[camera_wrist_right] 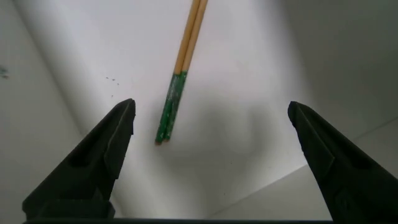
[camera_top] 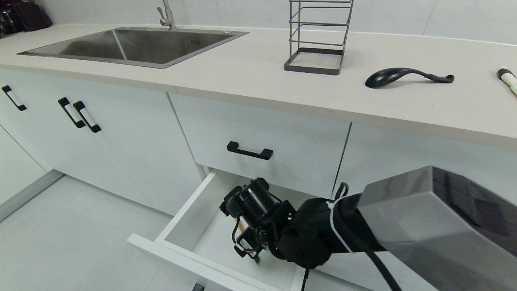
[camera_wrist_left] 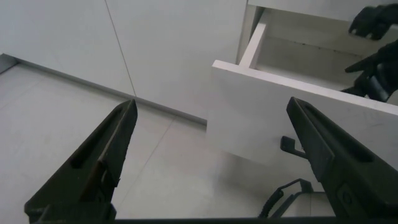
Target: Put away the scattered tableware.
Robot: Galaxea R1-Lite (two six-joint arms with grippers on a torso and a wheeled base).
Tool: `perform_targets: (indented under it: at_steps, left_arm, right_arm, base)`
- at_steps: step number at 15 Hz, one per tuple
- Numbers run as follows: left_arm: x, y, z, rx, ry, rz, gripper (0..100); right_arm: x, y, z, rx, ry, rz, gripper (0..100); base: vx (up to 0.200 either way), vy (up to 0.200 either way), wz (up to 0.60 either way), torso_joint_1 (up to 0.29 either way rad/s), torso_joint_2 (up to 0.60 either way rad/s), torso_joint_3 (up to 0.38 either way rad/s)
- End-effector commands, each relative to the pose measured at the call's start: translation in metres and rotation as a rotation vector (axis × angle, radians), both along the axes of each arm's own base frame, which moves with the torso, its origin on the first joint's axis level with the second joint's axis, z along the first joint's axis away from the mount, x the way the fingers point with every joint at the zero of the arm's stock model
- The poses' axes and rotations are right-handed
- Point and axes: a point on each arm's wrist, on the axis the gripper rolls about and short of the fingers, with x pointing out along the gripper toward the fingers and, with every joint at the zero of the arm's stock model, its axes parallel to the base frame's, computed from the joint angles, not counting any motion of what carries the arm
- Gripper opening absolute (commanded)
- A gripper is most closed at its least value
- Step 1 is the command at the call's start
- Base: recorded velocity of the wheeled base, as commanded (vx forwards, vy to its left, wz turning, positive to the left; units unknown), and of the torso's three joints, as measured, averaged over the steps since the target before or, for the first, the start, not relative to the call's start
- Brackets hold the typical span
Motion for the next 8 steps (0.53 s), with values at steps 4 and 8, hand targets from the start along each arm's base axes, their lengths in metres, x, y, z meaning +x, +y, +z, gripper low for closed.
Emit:
perform_targets:
  at_steps: [4,8]
  left_arm:
    - [0.0,0.0,0.0,0.0,-0.001,0.001,100]
    - [0.0,0.0,0.0,0.0,-0.001,0.001,100]
  right_arm:
    - [-0.045,-0.023,0.064,0.109,-0.058,0.073,100]
    - [-0.069,-0.033,0.063,0.099,-0.048,0.118,100]
  base:
    - [0.0,0.0,0.0,0.0,0.0,0.0]
    - [0.0,0.0,0.0,0.0,0.0,0.0]
